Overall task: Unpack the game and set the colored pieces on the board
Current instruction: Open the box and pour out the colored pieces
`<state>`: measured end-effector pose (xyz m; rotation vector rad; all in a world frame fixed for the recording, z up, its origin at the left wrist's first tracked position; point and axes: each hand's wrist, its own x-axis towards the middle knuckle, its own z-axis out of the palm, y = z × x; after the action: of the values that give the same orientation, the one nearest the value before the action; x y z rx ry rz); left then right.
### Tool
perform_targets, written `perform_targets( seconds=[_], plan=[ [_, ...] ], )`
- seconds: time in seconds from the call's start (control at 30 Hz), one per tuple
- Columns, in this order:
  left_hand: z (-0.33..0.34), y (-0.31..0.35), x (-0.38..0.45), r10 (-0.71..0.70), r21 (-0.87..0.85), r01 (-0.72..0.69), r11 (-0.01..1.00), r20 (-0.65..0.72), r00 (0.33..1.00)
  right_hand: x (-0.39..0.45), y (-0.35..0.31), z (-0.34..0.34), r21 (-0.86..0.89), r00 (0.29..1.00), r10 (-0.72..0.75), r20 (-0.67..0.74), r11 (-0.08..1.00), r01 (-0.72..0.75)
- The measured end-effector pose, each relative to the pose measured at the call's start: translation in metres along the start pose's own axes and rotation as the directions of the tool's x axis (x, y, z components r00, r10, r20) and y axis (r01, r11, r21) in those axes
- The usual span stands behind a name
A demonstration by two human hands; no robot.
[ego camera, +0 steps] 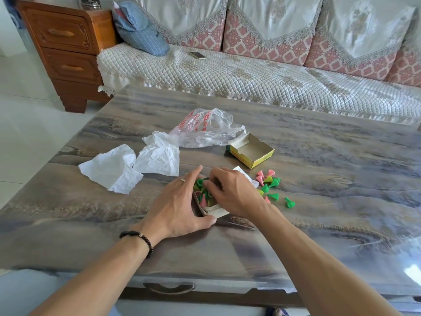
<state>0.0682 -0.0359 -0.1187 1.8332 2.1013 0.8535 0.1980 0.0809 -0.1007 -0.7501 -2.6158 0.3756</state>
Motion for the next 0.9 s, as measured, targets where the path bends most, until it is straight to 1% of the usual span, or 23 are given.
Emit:
perform_targets(
  seconds=[0.1, 0.17, 0.23, 0.37, 0.47, 0.53, 0.6, 0.7, 0.83, 0.9],
  plan=[
    [0.0, 0.001, 0.0, -0.003, -0.013, 0.003, 1.0, 0.005, 1.0, 0.004, 0.002, 0.0, 0.054, 0.995, 0.091, -0.028, 0.995, -0.09],
    [-0.001, 0.002, 0.0, -0.005, 0.002, 0.005, 1.0, 0.012, 1.0, 0.005, 0.003, -0.004, 0.138, 0.984, 0.168, -0.056, 0.978, -0.159],
    [0.0, 0.007, 0.002, 0.0, 0.023, -0.001, 1.0, 0.018, 1.0, 0.006, 0.004, -0.011, 0.24, 0.957, 0.266, -0.118, 0.943, -0.232],
    [0.01, 0.016, 0.004, 0.03, 0.055, -0.033, 0.998, 0.055, 0.998, 0.005, 0.019, -0.029, 0.393, 0.85, 0.481, -0.216, 0.839, -0.376],
    [0.014, 0.014, 0.006, 0.029, 0.066, -0.033, 0.997, 0.066, 0.997, -0.005, 0.043, -0.042, 0.395, 0.77, 0.567, -0.293, 0.805, -0.442],
    [0.014, 0.013, 0.006, 0.027, 0.068, -0.031, 0.997, 0.064, 0.998, -0.014, 0.06, -0.046, 0.308, 0.758, 0.55, -0.351, 0.832, -0.461],
    [0.014, 0.014, 0.005, 0.032, 0.073, -0.036, 0.997, 0.052, 0.998, -0.021, 0.071, -0.045, 0.188, 0.782, 0.495, -0.379, 0.868, -0.459],
    [0.012, 0.015, 0.003, 0.036, 0.065, -0.038, 0.997, 0.039, 0.999, -0.026, 0.077, -0.038, 0.053, 0.839, 0.43, -0.334, 0.897, -0.439],
    [0.008, 0.019, 0.001, 0.022, 0.043, -0.022, 0.999, 0.006, 1.0, -0.028, 0.076, -0.031, -0.042, 0.887, 0.397, -0.238, 0.908, -0.417],
    [0.008, 0.02, 0.001, 0.018, 0.045, -0.019, 0.999, 0.005, 1.0, -0.027, 0.069, -0.032, -0.096, 0.891, 0.35, -0.29, 0.916, -0.391]
  ],
)
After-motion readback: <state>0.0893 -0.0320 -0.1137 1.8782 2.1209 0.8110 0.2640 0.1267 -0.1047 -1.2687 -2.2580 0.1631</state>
